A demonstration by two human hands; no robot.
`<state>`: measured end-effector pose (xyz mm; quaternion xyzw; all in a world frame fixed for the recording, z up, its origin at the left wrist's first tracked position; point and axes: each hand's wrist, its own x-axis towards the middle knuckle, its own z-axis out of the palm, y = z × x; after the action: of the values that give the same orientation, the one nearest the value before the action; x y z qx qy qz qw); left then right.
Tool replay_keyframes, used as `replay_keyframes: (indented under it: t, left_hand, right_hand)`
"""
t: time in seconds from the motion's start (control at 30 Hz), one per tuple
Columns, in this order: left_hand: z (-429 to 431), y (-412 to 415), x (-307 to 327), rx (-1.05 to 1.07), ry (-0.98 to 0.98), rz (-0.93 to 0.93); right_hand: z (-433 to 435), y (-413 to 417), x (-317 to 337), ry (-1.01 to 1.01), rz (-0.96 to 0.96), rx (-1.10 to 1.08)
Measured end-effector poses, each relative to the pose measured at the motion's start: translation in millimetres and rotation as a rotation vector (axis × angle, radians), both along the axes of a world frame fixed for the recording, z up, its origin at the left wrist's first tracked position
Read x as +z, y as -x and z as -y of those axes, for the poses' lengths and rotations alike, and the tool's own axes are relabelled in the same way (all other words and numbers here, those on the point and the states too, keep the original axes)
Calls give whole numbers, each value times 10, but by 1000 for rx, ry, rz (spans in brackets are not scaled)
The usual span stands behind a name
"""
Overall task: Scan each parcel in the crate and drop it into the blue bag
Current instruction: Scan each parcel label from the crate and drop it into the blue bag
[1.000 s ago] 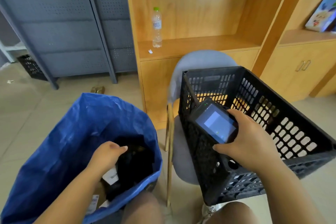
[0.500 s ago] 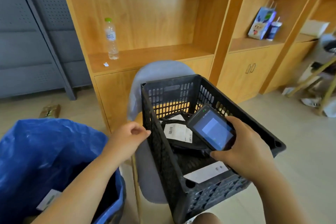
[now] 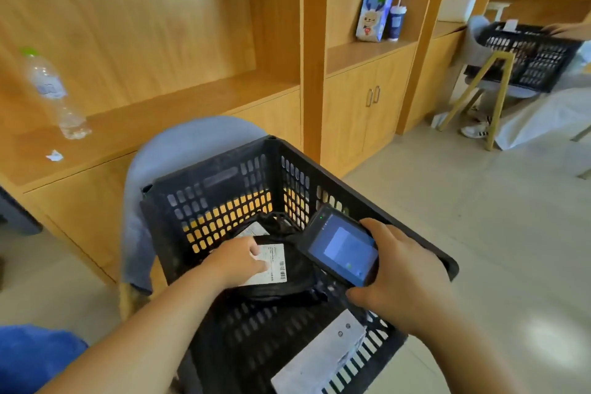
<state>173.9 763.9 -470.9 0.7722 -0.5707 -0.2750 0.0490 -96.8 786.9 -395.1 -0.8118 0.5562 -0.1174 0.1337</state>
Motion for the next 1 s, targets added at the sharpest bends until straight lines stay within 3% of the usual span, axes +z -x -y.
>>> replay_keyframes:
  t: [0.13,0.23,0.37,0.8,1.0]
  left_hand:
    - [487,-109,-333,-115,-173,246]
    - [774,-177,-515,-203,-192,415]
    - [1076,-244,-738,-310,-282,507]
    - [1257,-112,-1259,-315,-638,297]
    - [1218,31,-1028,-208,-595,43]
  right_hand:
    - [337,-117,-79,-8,-81,22]
    - [575,-209,-138,-25,-119,33]
    - [774,-276,-276,-62,-127,34]
    - [898,-262,-484,-99,-51,28]
    - [894,-236,-507,-105,-8,-10]
